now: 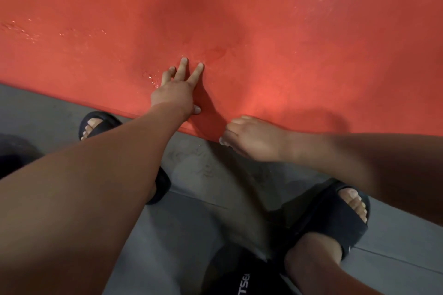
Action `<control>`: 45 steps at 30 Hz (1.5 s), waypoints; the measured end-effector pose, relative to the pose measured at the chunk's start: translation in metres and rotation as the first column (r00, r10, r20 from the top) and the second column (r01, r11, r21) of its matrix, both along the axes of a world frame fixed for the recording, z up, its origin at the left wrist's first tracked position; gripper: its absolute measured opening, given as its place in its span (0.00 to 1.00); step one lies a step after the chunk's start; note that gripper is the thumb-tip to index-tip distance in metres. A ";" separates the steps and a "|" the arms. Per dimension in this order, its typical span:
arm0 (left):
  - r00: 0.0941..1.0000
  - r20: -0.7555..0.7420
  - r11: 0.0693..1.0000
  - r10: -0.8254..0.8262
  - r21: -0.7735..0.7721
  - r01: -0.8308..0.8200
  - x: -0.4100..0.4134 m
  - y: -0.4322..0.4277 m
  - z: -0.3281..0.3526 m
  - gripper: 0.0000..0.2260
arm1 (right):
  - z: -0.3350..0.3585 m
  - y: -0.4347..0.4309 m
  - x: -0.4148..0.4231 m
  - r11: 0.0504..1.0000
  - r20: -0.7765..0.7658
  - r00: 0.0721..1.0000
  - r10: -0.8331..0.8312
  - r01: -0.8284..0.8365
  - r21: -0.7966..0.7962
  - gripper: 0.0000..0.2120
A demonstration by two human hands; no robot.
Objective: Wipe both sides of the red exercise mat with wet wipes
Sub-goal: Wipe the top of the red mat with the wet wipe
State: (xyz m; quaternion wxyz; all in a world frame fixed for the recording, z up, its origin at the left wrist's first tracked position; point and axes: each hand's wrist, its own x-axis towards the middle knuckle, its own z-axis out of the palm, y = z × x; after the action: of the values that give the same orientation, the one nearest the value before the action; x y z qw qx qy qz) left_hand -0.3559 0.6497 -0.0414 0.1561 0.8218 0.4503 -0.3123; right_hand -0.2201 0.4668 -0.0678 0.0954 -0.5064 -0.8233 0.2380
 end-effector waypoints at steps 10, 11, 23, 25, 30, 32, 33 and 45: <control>0.997 -0.046 0.997 -0.058 -0.051 0.056 0.012 0.004 0.001 0.52 | -0.008 0.066 0.084 0.817 0.144 0.807 -0.573 0.551 0.169 0.05; 0.994 -0.069 0.995 -0.090 -0.044 0.087 0.016 0.006 0.002 0.52 | -0.007 0.063 0.077 0.834 0.140 0.825 -0.548 0.526 0.165 0.08; 1.000 0.023 1.000 -0.004 -0.026 0.004 0.057 0.039 0.000 0.60 | -0.003 0.080 0.132 0.813 0.179 0.798 -0.575 0.535 0.228 0.07; 1.000 -0.004 0.999 0.013 -0.042 -0.013 0.062 0.040 0.002 0.62 | -0.003 0.086 0.134 0.740 0.169 0.722 -0.671 0.638 0.211 0.09; 0.996 -0.074 0.994 0.057 -0.087 -0.064 0.067 0.043 -0.007 0.64 | -0.013 0.056 0.099 0.980 0.122 0.975 -0.188 0.179 0.086 0.09; 0.995 -0.069 0.993 0.073 -0.085 -0.079 0.066 0.042 -0.010 0.63 | -0.010 0.062 0.114 0.988 0.170 0.978 -0.118 0.099 0.116 0.06; 0.995 -0.063 0.993 0.077 -0.084 -0.082 0.066 0.042 -0.010 0.63 | -0.010 0.071 0.125 0.965 0.176 0.957 -0.230 0.201 0.166 0.06; 0.996 -0.047 0.996 0.074 -0.052 -0.076 0.058 0.043 -0.013 0.63 | -0.012 0.074 0.104 0.992 0.140 0.990 -0.004 -0.014 0.125 0.04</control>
State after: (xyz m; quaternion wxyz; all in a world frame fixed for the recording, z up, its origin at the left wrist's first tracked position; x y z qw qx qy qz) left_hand -0.2974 0.6923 -0.0548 0.1794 0.7927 0.4757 -0.3365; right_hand -0.1163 0.5411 -0.0801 0.0688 -0.5127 -0.8426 0.1498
